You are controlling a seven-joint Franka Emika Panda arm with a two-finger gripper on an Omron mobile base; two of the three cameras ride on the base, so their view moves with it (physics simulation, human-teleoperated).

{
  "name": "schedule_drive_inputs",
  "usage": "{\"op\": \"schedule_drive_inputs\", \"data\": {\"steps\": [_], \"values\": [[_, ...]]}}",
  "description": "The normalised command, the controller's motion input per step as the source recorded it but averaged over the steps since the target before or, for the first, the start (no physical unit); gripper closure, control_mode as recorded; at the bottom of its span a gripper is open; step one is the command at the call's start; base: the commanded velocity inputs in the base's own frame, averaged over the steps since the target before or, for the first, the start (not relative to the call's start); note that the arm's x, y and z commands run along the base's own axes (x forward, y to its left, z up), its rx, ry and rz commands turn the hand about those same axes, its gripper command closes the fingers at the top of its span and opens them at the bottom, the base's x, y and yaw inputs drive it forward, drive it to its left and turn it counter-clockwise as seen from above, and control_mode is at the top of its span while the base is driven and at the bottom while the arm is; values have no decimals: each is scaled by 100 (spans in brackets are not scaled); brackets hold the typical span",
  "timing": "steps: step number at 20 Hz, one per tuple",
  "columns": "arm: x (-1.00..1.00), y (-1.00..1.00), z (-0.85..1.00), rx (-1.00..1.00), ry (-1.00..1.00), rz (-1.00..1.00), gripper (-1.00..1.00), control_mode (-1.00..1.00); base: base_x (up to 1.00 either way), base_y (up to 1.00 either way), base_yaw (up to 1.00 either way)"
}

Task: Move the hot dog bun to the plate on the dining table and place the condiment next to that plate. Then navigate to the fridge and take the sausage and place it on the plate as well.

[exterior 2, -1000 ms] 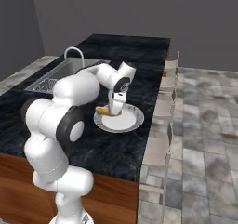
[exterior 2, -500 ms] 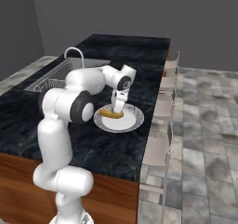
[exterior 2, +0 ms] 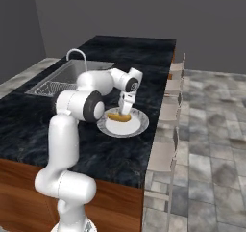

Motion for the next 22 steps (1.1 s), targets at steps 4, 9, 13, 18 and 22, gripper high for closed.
{"op": "schedule_drive_inputs", "data": {"steps": [4, 9, 13, 18, 22], "values": [[20, 0, -29, -5, 0, 0, 100, -100, 0, 0, 0], [4, 0, -42, -9, 0, 0, 100, -100, 0, 0, 0], [0, 0, -29, -9, -1, 0, -100, -100, 0, 0, 0], [-7, 0, -6, -5, -15, 0, -100, -100, 0, 0, 0], [-29, 0, 7, -5, -25, 0, -100, -100, 0, 0, 0]]}}
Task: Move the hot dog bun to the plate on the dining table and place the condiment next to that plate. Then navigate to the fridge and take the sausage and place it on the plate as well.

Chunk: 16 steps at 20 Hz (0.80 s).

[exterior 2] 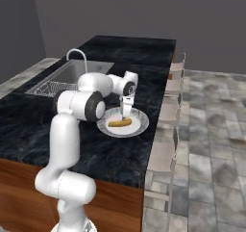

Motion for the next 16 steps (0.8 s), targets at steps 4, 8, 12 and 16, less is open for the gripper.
{"op": "schedule_drive_inputs", "data": {"steps": [4, 8, 12, 16], "values": [[-46, 0, 35, -6, -30, 0, -100, -100, 0, 0, 0], [-70, 0, 64, -4, -34, 2, -100, -100, 0, 0, 0], [-85, 7, 66, -2, -27, 7, -100, -100, 0, 0, 0], [-89, 23, 63, -4, -22, 12, -100, -100, 0, 0, 0]]}}
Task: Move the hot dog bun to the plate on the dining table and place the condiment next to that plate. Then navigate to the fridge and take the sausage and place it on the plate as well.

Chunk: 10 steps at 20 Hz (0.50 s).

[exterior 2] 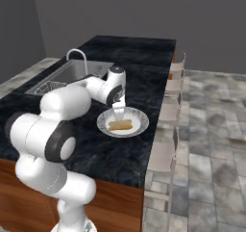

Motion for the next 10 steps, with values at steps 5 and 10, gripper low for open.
{"op": "schedule_drive_inputs", "data": {"steps": [5, 10], "values": [[-88, 38, 55, -7, -12, 16, -100, -100, 0, 0, 0], [-75, 36, 62, -12, -3, 25, -100, -100, 0, 0, 0]]}}
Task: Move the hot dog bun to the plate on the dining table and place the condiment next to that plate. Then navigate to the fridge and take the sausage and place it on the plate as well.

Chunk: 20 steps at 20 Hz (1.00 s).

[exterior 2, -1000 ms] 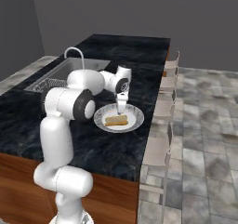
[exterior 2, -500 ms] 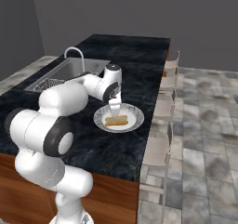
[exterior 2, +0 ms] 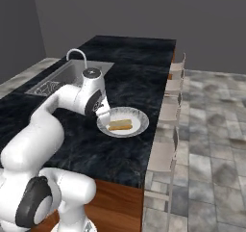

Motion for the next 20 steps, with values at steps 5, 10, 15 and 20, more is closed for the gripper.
{"op": "schedule_drive_inputs", "data": {"steps": [5, 10, 15, 20], "values": [[-81, 29, 50, -19, 0, 34, -100, -100, 0, 0, 0], [-76, 29, 43, -19, 1, 44, -100, -100, 0, 0, 0], [-91, 28, 33, -18, 1, 42, -100, -100, 0, 0, 0], [-98, 23, 26, -17, -6, 35, -100, -100, 0, 0, 0]]}}
